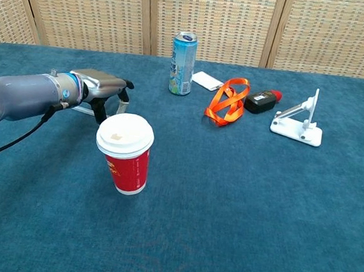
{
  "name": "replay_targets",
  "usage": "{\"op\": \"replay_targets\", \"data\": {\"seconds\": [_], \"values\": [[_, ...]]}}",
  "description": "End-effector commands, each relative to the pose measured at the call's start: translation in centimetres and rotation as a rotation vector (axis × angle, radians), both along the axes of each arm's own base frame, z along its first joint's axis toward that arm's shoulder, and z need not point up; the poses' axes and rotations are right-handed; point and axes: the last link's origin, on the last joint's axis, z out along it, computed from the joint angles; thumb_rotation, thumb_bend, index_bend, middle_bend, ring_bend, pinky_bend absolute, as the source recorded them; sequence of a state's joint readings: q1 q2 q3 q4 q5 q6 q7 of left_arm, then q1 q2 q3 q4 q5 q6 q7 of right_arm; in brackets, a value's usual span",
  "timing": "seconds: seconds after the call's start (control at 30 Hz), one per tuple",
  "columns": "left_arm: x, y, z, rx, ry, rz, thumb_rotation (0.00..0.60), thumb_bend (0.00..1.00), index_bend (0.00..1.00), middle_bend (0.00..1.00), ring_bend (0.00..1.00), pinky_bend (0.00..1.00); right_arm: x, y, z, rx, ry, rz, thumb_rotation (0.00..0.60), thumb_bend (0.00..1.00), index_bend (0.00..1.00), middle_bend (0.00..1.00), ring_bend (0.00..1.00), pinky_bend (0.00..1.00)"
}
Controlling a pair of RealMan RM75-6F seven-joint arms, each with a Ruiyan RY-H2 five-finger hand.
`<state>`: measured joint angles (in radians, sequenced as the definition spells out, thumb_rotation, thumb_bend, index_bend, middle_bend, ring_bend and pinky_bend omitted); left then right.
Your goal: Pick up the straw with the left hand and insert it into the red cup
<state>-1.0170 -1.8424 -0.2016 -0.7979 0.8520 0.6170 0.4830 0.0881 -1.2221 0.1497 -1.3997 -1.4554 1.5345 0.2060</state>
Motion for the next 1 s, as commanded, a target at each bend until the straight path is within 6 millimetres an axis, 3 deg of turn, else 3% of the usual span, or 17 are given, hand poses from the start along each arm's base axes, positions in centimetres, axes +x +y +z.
{"op": "replay_targets", "data": {"seconds": [0.03, 0.17, 0.33, 0.57, 0.63, 0.83, 0.9, 1.0], "values": [[-0.1, -0.1, 0.1, 0.001, -0.004, 0.001, 0.600, 0.41, 0.64, 0.00, 0.00, 0.00, 0.1, 0.0, 0.0, -0.001, -0.001, 0.002, 0.600, 0.04, 0.05, 0.00, 0.00, 0.00], [-0.2, -0.1, 0.6, 0.017, -0.014, -0.001, 0.600, 0.41, 0.65, 0.00, 0.00, 0.00, 0.2, 0.1, 0.0, -0.002, -0.001, 0.009, 0.600, 0.04, 0.05, 0.00, 0.00, 0.00], [-0.1, -0.1, 2.9, 0.063, -0.116, 0.014, 0.600, 0.41, 0.64, 0.00, 0.00, 0.00, 0.3, 0.2, 0.1, -0.005, -0.002, 0.017, 0.600, 0.04, 0.05, 0.00, 0.00, 0.00], [0.7, -0.8, 8.8, 0.148, -0.348, 0.000, 0.600, 0.41, 0.64, 0.00, 0.00, 0.00, 0.6, 0.4, 0.0, 0.000, 0.001, 0.028, 0.600, 0.04, 0.06, 0.00, 0.00, 0.00], [1.4, -1.7, 10.9, 0.171, -0.458, -0.010, 0.600, 0.41, 0.64, 0.00, 0.00, 0.00, 0.7, 0.4, 0.0, 0.003, -0.003, 0.028, 0.600, 0.04, 0.06, 0.00, 0.00, 0.00], [2.6, -4.0, 13.4, 0.168, -0.632, -0.034, 0.600, 0.41, 0.64, 0.00, 0.00, 0.00, 0.7, 0.5, 0.0, 0.004, -0.004, 0.029, 0.600, 0.04, 0.07, 0.00, 0.00, 0.00], [4.3, -6.1, 14.3, 0.111, -0.847, 0.004, 0.600, 0.41, 0.64, 0.00, 0.00, 0.00, 0.8, 0.6, 0.0, 0.007, -0.009, 0.034, 0.600, 0.04, 0.07, 0.00, 0.00, 0.00], [5.2, -7.9, 15.3, 0.031, -0.991, 0.041, 0.600, 0.41, 0.64, 0.00, 0.00, 0.00, 0.9, 0.7, 0.1, 0.006, -0.008, 0.038, 0.600, 0.04, 0.07, 0.00, 0.00, 0.00]]}}
